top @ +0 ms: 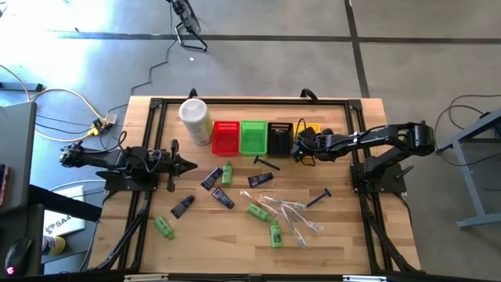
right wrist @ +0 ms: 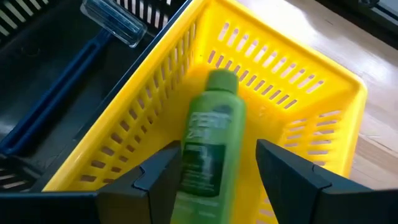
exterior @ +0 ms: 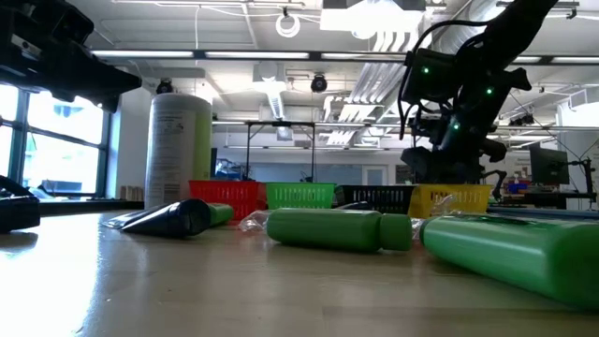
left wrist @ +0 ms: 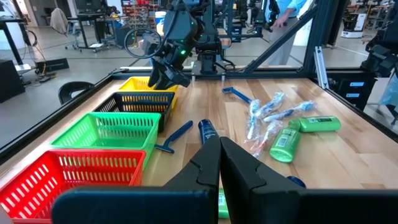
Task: Pick & Place Travel size toiletries
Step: Put the green shampoo into the yellow bin, then put the blue razor into the black bin
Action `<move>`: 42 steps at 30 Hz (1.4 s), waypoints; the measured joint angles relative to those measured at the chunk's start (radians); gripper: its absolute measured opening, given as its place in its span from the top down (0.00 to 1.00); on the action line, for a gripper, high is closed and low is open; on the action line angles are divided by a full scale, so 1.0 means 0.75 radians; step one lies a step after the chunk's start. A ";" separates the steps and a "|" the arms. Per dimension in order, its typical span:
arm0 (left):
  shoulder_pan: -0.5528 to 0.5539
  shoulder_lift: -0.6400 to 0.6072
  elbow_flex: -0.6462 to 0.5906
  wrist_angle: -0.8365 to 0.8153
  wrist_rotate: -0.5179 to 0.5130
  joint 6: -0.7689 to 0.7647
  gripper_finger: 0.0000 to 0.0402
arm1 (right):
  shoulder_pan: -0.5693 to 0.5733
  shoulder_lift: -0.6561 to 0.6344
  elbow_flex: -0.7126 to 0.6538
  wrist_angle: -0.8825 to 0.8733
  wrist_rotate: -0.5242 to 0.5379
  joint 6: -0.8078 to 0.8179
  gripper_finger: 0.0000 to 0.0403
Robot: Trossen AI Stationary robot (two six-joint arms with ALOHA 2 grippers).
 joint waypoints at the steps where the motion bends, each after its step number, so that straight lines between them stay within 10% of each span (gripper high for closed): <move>1: 0.000 0.000 0.000 0.000 0.000 0.000 0.98 | 0.000 0.000 0.000 0.000 0.000 0.000 0.50; 12: 0.000 0.000 0.000 0.000 0.001 0.000 0.98 | 0.001 -0.148 0.000 0.000 -0.034 -0.078 0.62; 42: 0.000 0.000 0.000 -0.001 0.006 0.000 0.98 | 0.107 -0.481 0.001 0.121 -0.714 -0.420 0.77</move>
